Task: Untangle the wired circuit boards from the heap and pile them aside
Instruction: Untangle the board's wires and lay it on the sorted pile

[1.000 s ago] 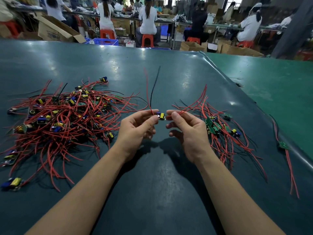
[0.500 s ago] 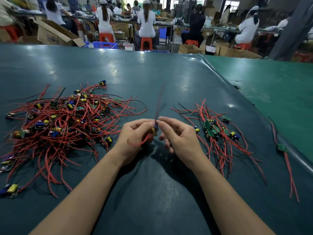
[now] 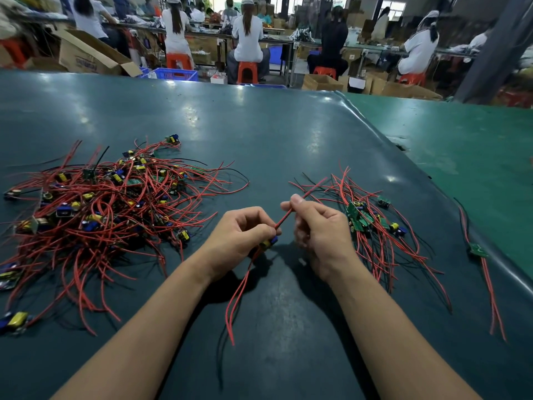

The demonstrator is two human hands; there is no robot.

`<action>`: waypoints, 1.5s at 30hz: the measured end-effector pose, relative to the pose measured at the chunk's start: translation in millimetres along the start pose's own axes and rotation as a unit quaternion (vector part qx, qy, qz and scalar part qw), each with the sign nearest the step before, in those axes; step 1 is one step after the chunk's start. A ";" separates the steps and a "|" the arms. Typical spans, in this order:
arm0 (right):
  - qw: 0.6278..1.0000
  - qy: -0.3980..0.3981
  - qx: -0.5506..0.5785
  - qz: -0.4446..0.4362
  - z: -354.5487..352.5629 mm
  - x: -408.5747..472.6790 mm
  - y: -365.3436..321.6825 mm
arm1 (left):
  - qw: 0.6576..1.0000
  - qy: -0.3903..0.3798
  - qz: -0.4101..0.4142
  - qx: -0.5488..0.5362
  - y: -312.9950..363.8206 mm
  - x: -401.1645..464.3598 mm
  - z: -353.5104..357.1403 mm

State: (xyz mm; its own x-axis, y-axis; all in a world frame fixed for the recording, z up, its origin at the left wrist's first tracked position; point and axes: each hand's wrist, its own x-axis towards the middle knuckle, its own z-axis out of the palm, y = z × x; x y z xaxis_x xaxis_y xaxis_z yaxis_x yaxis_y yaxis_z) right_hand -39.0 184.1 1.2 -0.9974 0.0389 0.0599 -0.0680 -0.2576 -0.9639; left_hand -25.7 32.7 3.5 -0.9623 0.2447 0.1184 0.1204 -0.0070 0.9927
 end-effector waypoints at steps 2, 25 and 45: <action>0.999 0.022 0.031 0.012 -2.6 3.3 -1.7 | 1.000 -0.010 -0.005 0.003 1.3 -1.2 0.1; 0.986 0.068 0.148 0.045 -7.6 10.8 -8.2 | 0.998 -0.063 -0.005 -0.013 -2.5 -1.5 -3.8; 0.998 -0.044 -0.018 0.034 4.9 -4.5 -1.6 | 0.971 0.166 -0.004 -0.171 -6.8 10.5 -1.3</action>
State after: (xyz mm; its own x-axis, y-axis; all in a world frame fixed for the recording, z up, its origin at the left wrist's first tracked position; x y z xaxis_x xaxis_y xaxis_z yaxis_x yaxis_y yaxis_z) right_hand -34.5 179.6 3.7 -0.9979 -0.0630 0.0150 -0.0007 -0.2213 -0.9752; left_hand -36.9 34.0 -2.0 -0.9953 -0.0789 0.0563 0.0800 -0.3418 0.9364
